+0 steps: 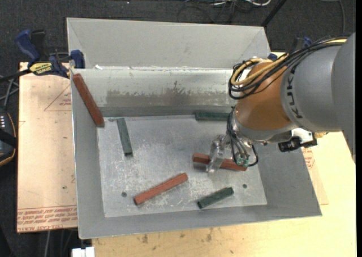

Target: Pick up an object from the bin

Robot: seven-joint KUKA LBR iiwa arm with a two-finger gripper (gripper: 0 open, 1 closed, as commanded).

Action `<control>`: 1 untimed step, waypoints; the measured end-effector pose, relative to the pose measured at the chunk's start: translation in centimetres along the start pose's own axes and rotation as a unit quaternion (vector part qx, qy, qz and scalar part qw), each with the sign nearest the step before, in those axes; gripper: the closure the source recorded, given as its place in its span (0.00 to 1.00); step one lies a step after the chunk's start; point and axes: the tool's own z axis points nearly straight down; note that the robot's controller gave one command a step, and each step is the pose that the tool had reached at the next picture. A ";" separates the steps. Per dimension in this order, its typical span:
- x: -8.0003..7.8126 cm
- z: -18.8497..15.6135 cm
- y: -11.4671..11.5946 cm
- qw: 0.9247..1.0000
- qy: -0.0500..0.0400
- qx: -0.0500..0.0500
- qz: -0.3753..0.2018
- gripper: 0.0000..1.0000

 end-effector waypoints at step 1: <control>0.2 -1.2 0.0 1.000 0.003 0.001 0.000 1.00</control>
Offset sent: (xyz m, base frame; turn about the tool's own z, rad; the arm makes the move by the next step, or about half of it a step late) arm 0.0001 -0.0001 0.0528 0.0000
